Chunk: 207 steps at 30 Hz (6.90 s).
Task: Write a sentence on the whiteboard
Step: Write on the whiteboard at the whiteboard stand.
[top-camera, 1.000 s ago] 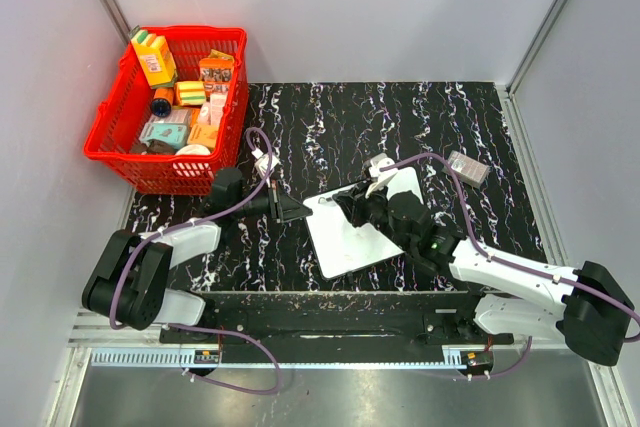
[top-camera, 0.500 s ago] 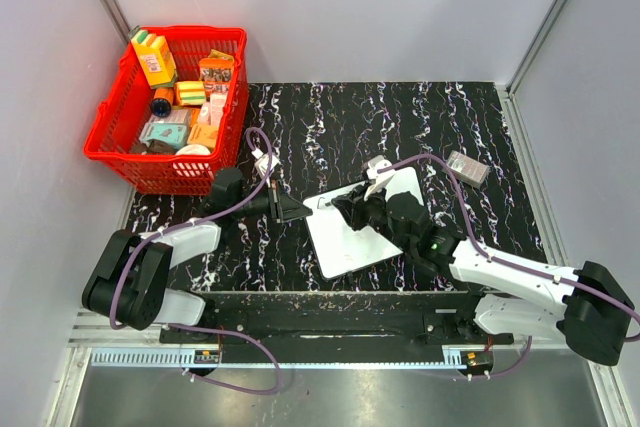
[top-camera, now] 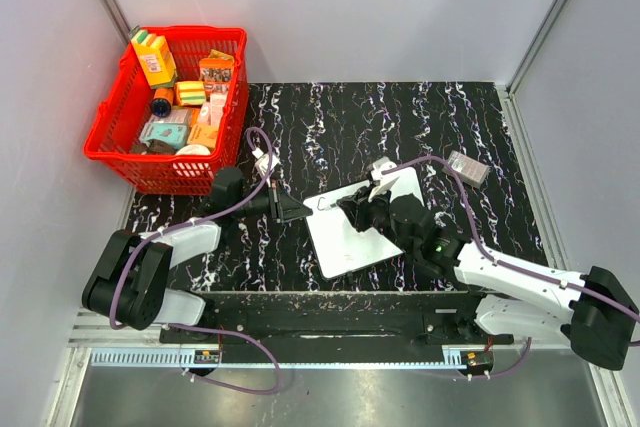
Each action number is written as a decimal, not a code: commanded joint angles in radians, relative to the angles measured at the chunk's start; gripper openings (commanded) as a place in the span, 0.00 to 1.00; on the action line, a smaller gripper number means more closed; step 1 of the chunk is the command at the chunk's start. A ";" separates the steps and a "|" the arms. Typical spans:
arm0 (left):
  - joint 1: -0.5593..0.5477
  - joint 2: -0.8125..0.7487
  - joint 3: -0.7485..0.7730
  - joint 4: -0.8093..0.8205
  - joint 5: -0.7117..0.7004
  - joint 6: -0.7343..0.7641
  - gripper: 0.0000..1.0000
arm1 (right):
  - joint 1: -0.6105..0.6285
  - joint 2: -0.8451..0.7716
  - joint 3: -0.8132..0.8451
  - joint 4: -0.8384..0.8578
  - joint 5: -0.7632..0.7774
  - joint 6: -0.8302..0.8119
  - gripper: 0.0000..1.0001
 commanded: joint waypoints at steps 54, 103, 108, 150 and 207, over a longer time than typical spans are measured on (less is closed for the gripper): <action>0.001 0.035 0.006 -0.026 -0.059 0.144 0.00 | 0.007 -0.006 0.053 0.002 0.081 0.032 0.00; 0.000 0.036 0.010 -0.031 -0.060 0.150 0.00 | 0.007 0.010 0.029 0.037 0.118 0.066 0.00; 0.000 0.036 0.010 -0.031 -0.060 0.148 0.00 | 0.007 0.007 0.030 0.028 0.103 0.069 0.00; 0.000 0.038 0.011 -0.037 -0.059 0.150 0.00 | 0.009 0.013 0.035 -0.065 0.212 0.081 0.00; -0.002 0.035 0.008 -0.029 -0.057 0.150 0.00 | -0.269 -0.157 0.049 -0.021 -0.158 0.141 0.00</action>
